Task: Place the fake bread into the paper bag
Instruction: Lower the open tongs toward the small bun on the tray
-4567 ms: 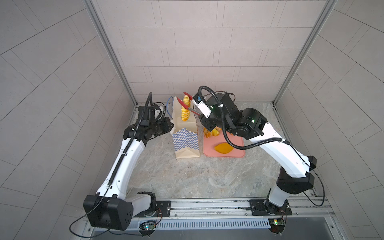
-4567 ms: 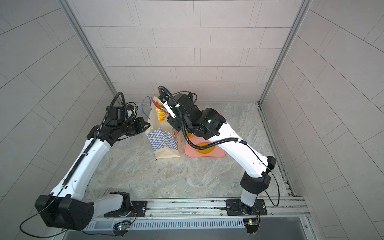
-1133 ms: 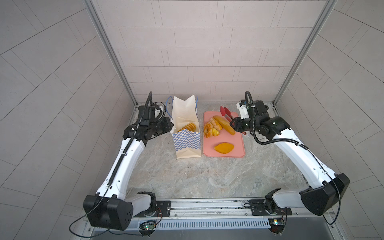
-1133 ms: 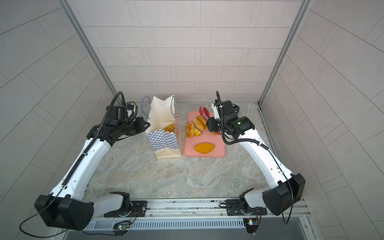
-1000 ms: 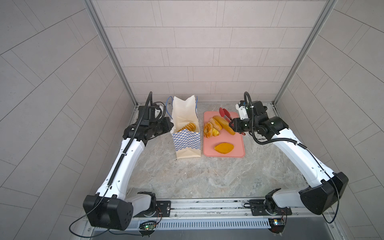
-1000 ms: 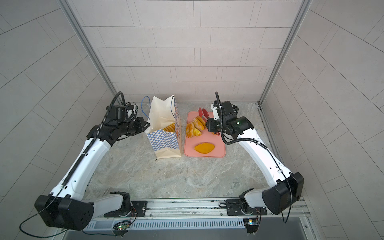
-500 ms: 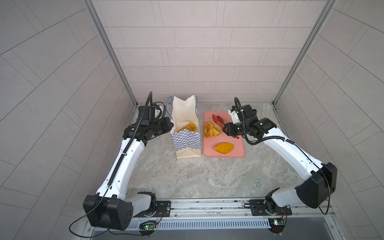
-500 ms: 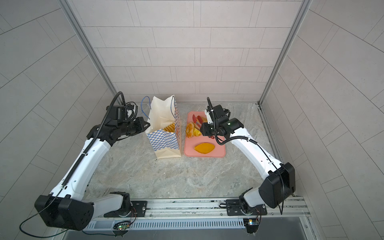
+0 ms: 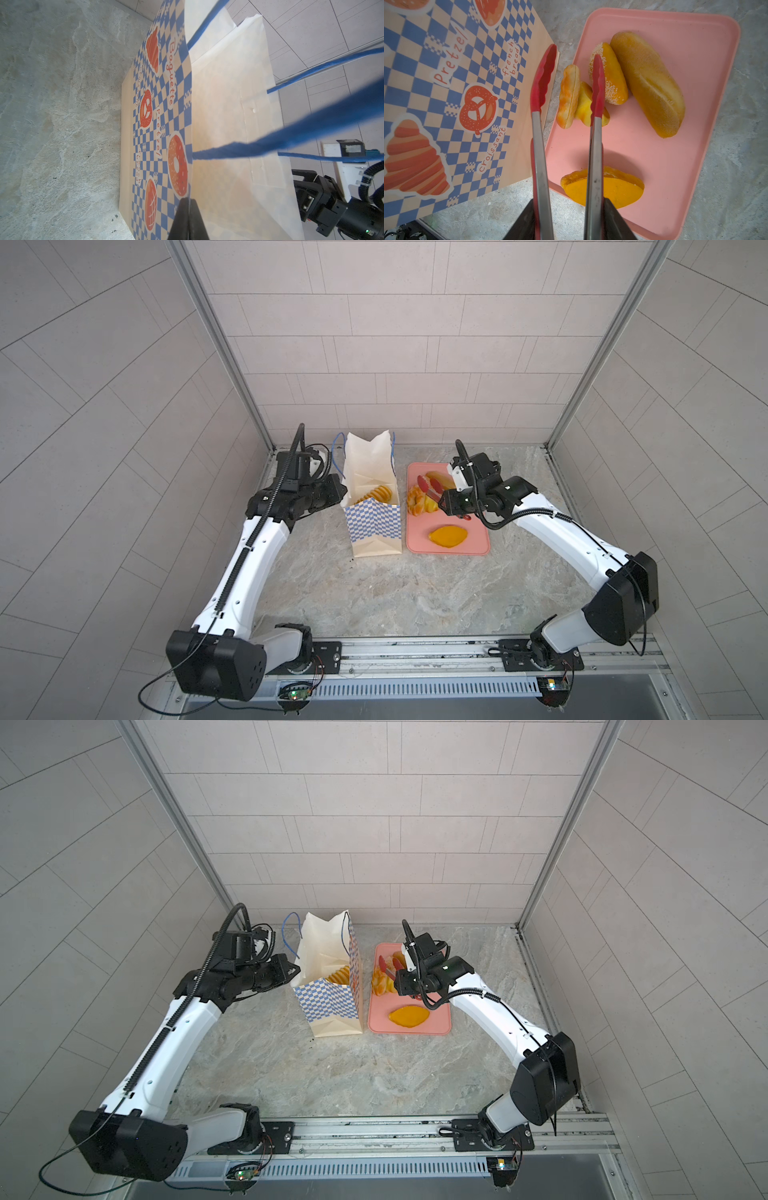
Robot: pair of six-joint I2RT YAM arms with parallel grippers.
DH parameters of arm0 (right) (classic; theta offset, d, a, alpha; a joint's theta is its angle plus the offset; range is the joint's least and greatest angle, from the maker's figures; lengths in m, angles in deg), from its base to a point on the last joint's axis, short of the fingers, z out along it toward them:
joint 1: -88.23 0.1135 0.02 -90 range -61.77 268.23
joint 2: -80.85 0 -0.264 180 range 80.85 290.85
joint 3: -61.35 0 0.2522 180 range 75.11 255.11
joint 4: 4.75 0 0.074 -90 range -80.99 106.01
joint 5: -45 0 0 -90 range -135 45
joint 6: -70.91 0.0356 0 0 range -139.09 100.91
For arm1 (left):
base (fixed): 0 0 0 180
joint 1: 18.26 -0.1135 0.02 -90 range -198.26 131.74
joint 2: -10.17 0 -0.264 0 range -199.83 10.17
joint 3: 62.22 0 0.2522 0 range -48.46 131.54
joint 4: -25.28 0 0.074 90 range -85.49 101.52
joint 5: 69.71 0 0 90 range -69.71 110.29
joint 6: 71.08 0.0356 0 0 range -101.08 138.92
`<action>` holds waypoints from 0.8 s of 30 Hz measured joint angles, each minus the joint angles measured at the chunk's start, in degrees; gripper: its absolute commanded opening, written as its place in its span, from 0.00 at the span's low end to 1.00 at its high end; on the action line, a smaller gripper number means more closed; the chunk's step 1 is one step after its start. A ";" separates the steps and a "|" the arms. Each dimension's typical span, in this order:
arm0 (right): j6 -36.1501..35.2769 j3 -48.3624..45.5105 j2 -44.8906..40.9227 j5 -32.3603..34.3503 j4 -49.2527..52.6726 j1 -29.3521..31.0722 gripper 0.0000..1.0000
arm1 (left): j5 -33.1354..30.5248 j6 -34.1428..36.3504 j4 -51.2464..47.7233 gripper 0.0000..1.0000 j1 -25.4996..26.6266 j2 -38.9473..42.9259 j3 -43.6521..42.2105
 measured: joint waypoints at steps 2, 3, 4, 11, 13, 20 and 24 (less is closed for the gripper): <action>0.00 0.00 0.50 0.46 -0.17 0.28 0.49 | 0.00 0.00 0.02 0.00 0.00 0.00 0.00; 0.00 0.00 0.83 0.63 -0.31 0.46 0.49 | 0.00 0.00 0.00 0.00 0.00 0.00 0.00; 0.00 0.00 1.33 0.83 -0.37 0.63 0.49 | 0.00 0.00 0.02 0.00 0.00 0.00 0.00; 0.02 0.00 4.11 1.60 -0.35 1.75 0.49 | -0.07 0.11 0.00 0.00 0.00 0.00 0.00; 0.02 0.02 4.39 1.95 -0.35 1.97 0.48 | -0.09 0.13 -0.02 0.00 0.00 0.00 0.00; 0.02 0.04 5.75 2.60 -0.33 2.47 0.45 | -0.11 0.15 -0.04 0.00 0.00 0.00 0.00; 0.02 0.04 6.43 2.89 -0.35 2.58 0.44 | -0.11 0.15 -0.04 0.00 0.00 0.00 0.00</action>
